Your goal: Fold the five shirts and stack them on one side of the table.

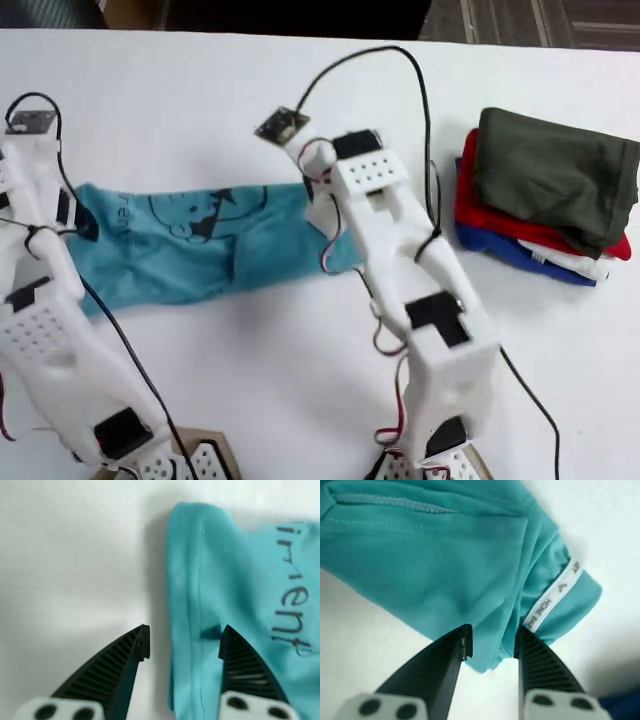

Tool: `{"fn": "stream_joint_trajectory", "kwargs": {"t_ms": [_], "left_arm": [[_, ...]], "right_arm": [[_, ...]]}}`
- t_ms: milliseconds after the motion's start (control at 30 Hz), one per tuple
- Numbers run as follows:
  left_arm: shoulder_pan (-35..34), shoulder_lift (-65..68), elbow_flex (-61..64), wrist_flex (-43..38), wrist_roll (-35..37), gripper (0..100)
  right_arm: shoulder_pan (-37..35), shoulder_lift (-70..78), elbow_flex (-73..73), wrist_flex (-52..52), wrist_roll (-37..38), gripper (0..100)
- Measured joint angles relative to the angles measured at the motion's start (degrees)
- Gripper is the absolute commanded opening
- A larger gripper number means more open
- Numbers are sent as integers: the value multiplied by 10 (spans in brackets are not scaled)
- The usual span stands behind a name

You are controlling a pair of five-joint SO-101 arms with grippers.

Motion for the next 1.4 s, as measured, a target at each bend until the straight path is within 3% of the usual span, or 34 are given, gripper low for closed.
{"fn": "stream_joint_trajectory", "kwargs": {"t_ms": [233, 500, 867, 933, 1033, 1200, 1400], "left_arm": [[0, 103, -118, 52, -2, 248], [30, 178, -226, 136, 0, 245], [57, 193, -246, 168, 0, 234], [57, 193, -246, 170, 0, 175], [62, 193, -245, 176, -4, 7], [76, 195, -240, 184, -20, 26], [40, 197, -266, 191, -33, 25]], "right_arm": [[1, -183, 183, -39, 18, 146], [3, -340, 281, -39, 18, 146], [4, -362, 304, -39, 18, 146], [4, -362, 304, -39, 18, 146], [4, -362, 304, -39, 18, 146], [19, -364, 304, -39, 18, 146], [92, -393, 335, -54, 18, 145]]}}
